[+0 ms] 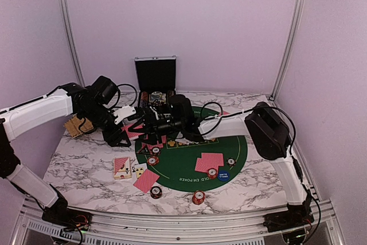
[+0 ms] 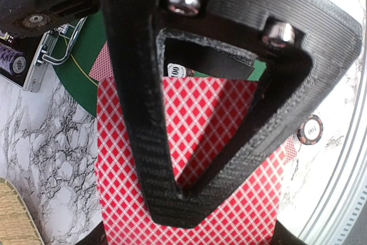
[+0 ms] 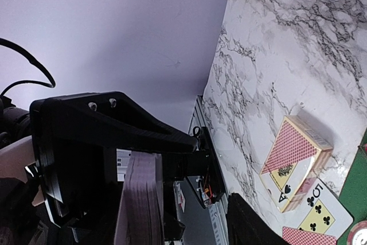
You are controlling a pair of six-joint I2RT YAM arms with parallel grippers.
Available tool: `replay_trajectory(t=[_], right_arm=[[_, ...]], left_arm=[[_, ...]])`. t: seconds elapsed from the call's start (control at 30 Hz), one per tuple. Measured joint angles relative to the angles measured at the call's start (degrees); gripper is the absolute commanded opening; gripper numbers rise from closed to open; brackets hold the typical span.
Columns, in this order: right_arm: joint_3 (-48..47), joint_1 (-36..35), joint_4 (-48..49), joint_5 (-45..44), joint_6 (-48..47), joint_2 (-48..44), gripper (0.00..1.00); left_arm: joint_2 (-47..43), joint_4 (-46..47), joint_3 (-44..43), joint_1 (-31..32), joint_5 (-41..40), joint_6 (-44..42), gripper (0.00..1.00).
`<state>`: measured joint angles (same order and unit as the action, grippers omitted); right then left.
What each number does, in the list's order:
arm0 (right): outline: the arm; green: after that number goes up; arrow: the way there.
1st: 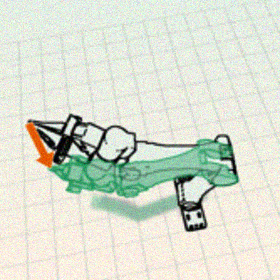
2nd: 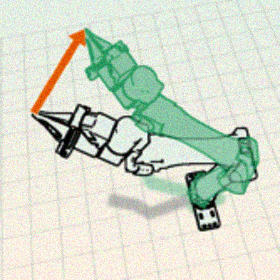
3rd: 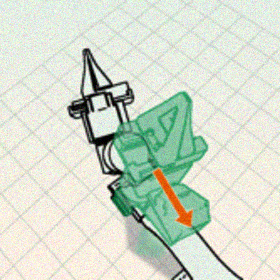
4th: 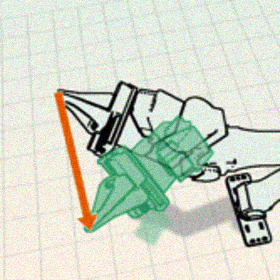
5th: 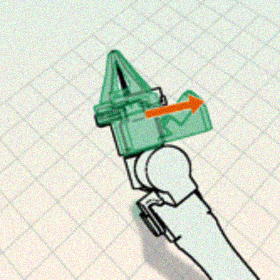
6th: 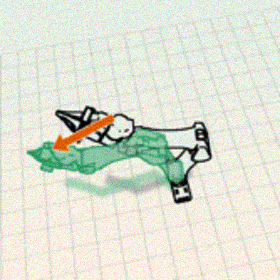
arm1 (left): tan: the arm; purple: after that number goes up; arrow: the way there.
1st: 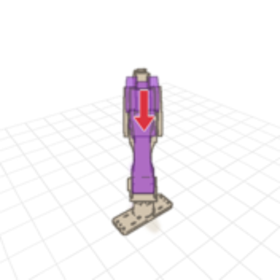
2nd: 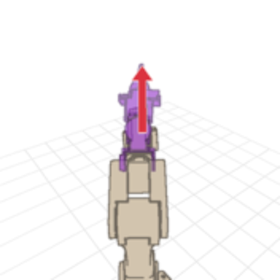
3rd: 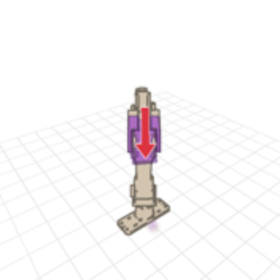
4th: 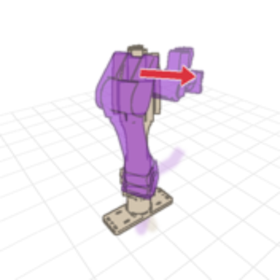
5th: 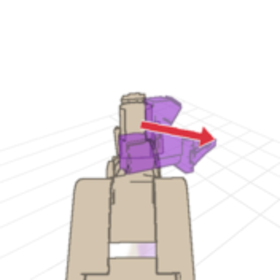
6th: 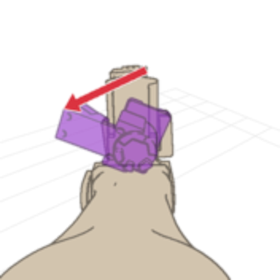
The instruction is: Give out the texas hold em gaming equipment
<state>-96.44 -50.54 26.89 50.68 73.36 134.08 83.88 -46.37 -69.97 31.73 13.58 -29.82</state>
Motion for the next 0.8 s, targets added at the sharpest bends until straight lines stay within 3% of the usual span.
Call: replay_trajectory(t=[0.67, 0.8], right_arm=[[7.1, 2.8, 0.2, 0.2, -0.9, -6.6, 0.21], [8.4, 2.8, 2.0, 0.4, 0.6, -7.1, 0.22]], left_arm=[[0.0, 0.0, 0.4, 0.0, -0.7, 0.0, 0.0], [0.0, 0.0, 0.4, 0.0, -0.8, 0.0, 0.0]])
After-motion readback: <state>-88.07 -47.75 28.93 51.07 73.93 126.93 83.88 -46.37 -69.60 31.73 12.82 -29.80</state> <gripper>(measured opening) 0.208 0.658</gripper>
